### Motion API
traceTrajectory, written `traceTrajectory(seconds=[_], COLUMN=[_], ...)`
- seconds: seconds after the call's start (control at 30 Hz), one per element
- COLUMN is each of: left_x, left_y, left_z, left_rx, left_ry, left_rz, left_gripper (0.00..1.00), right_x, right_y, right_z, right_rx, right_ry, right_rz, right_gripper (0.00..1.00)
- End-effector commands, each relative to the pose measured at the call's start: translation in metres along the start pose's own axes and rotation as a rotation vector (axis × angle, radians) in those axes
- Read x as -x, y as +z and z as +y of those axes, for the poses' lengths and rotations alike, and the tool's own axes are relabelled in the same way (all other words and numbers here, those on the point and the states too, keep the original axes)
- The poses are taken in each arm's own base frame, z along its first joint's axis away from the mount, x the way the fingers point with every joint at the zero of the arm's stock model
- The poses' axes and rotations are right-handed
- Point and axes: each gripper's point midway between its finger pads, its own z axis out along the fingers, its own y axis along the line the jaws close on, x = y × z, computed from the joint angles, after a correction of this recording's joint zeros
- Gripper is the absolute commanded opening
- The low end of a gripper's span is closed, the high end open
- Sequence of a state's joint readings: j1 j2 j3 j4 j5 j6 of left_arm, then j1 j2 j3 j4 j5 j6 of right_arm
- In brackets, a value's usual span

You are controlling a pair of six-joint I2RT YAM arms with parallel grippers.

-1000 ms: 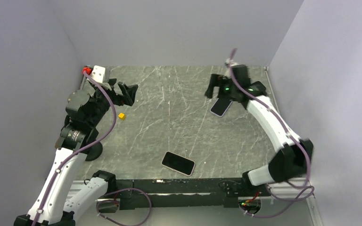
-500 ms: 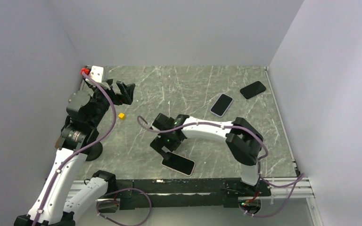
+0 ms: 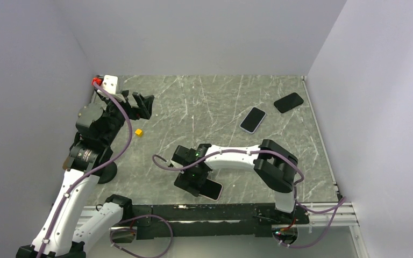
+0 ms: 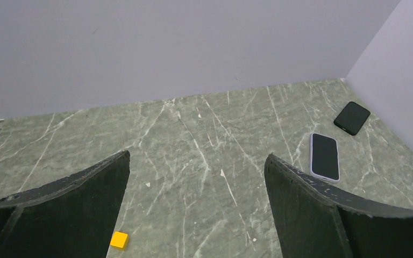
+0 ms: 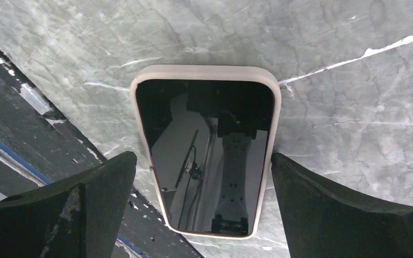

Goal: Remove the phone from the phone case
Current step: Pick up the phone at the center of the board.

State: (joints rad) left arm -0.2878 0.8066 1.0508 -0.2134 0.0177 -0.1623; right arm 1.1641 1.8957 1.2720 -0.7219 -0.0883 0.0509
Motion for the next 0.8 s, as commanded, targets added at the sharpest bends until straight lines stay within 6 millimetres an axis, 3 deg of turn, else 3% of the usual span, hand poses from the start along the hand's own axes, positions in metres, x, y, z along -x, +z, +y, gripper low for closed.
traceTrajectory(seconds=[0.0,0.3,0.43,0.6,0.77], left_x=[0.012,0.010,0.009,0.008,0.004], left_y=[-0.001,0.000,0.001,0.002,0.004], left_z=[-0.002,-0.002,-0.001,-0.002,-0.003], left_rx=[-0.006,-0.003,-0.002,-0.004,-0.010], left_ry=[-0.010,-0.012,-0.014,-0.016,-0.016], left_rz=[-0.045,-0.040,-0.037,-0.034,-0.025], left_gripper=[0.99,0.99,0.99,0.99,0.99], right_x=[0.011,0.008,0.009,0.009,0.020], right_y=[-0.013,0.002,0.006,0.016,0.013], right_z=[0.010,-0.024,-0.027,-0.008,-0.011], right_rx=[0.040,-0.203,-0.271,-0.188,-0.211], right_ry=[-0.036,0.027,0.038,0.056,0.113], right_rz=[-0.080,-0.049,-0.041,-0.044,-0.115], right_gripper=[1.00,1.00,0.97,0.75,0.48])
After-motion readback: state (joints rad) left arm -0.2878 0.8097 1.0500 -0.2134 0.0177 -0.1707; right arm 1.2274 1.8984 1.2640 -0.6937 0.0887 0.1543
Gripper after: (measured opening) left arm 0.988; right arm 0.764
